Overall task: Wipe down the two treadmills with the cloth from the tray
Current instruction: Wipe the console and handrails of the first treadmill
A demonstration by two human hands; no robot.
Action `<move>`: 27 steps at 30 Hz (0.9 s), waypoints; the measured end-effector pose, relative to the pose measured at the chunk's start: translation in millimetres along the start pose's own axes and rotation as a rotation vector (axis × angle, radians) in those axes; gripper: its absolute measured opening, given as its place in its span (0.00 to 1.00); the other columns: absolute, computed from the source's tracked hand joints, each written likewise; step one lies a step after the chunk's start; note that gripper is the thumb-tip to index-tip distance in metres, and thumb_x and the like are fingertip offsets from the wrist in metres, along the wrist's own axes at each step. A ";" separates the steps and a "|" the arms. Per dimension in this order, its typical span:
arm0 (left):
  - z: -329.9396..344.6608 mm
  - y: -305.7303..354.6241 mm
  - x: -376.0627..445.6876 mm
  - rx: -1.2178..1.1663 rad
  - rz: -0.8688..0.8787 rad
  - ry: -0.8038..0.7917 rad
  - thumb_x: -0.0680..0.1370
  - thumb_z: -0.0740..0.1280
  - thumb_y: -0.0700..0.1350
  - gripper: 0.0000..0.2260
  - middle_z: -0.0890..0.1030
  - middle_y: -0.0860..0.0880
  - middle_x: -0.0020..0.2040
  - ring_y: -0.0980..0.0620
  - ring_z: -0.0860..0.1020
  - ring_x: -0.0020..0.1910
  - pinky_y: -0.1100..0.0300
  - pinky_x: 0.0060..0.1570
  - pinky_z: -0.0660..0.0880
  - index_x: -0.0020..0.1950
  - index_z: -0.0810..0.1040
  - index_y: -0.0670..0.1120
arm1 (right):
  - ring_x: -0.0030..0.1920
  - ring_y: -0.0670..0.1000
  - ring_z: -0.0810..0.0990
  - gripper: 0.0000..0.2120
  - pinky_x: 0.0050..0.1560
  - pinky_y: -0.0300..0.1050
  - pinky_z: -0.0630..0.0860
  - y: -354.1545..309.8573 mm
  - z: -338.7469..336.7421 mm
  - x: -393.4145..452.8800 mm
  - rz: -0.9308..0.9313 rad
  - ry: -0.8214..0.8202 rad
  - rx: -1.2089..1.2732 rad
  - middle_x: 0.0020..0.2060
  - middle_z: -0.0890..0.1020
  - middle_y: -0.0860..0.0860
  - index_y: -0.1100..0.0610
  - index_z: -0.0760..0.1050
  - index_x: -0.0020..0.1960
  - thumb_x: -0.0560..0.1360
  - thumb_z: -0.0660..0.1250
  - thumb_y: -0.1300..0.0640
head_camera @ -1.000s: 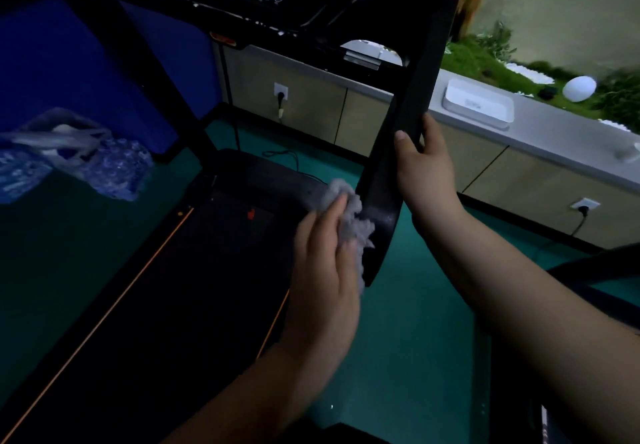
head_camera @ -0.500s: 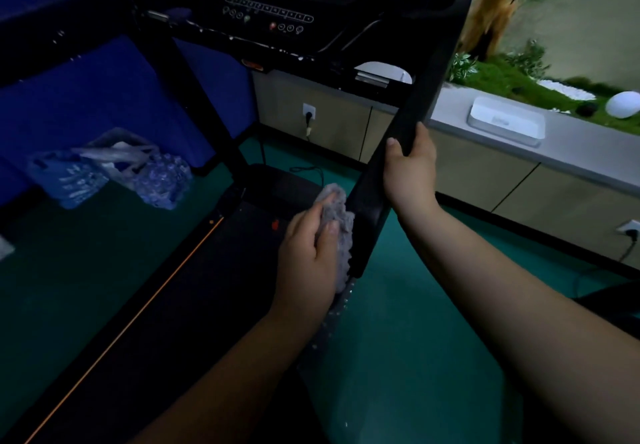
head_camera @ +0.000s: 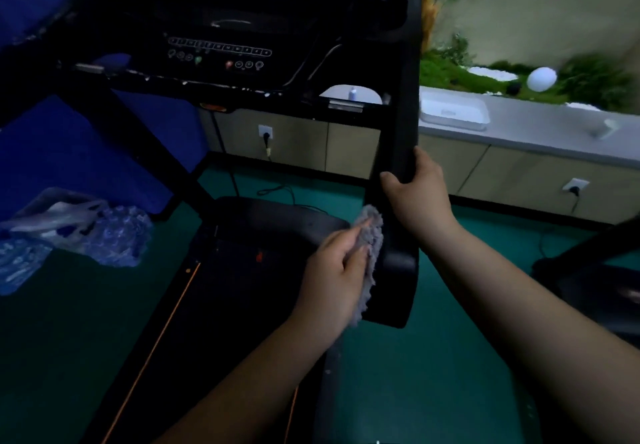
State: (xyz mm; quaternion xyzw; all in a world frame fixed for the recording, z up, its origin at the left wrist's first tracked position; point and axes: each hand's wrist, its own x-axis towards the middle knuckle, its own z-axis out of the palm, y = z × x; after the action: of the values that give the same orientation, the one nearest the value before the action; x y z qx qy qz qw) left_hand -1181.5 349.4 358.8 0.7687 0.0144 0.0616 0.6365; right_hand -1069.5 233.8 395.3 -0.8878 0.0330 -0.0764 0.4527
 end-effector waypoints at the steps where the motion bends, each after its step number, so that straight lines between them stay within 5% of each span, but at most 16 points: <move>1: -3.7 -2.1 5.9 0.010 0.021 -0.038 0.80 0.61 0.38 0.16 0.72 0.68 0.55 0.76 0.71 0.54 0.78 0.56 0.66 0.65 0.74 0.54 | 0.68 0.55 0.69 0.32 0.67 0.41 0.63 -2.3 -0.2 -0.9 0.008 0.014 -0.040 0.69 0.68 0.59 0.60 0.60 0.75 0.75 0.67 0.53; 7: 0.9 -8.4 65.9 -0.006 -0.061 -0.180 0.81 0.60 0.41 0.18 0.72 0.52 0.69 0.58 0.70 0.67 0.60 0.70 0.65 0.72 0.70 0.49 | 0.69 0.50 0.69 0.32 0.66 0.35 0.61 -17.3 -3.2 -15.5 0.121 0.089 -0.064 0.70 0.70 0.54 0.56 0.62 0.75 0.74 0.70 0.54; 15: -25.3 -11.2 58.7 0.008 -0.082 -0.428 0.80 0.62 0.39 0.19 0.71 0.51 0.68 0.62 0.68 0.65 0.78 0.62 0.60 0.71 0.70 0.46 | 0.69 0.47 0.67 0.32 0.63 0.30 0.59 -29.7 -3.3 -19.2 0.201 0.078 -0.099 0.70 0.69 0.50 0.53 0.61 0.76 0.75 0.69 0.56; 22: -2.8 -4.0 119.5 -0.113 -0.204 -0.354 0.80 0.61 0.41 0.20 0.72 0.50 0.70 0.56 0.70 0.68 0.65 0.66 0.65 0.72 0.69 0.49 | 0.70 0.45 0.66 0.31 0.65 0.31 0.59 -32.5 -1.6 -18.7 0.228 0.084 -0.128 0.71 0.68 0.49 0.51 0.61 0.75 0.76 0.68 0.55; 27: -19.1 -9.7 119.8 0.021 -0.042 -0.503 0.79 0.62 0.35 0.21 0.70 0.52 0.65 0.60 0.67 0.65 0.82 0.58 0.58 0.72 0.68 0.45 | 0.68 0.43 0.68 0.32 0.66 0.33 0.61 -31.6 -2.9 -17.7 0.223 0.094 -0.135 0.69 0.70 0.48 0.51 0.62 0.75 0.74 0.70 0.56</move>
State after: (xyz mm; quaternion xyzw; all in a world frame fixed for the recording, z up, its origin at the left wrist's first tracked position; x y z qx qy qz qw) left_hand -1064.2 382.0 361.9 0.7658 -0.1279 -0.1448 0.6133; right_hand -1087.7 252.3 420.7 -0.9025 0.1578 -0.0645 0.3954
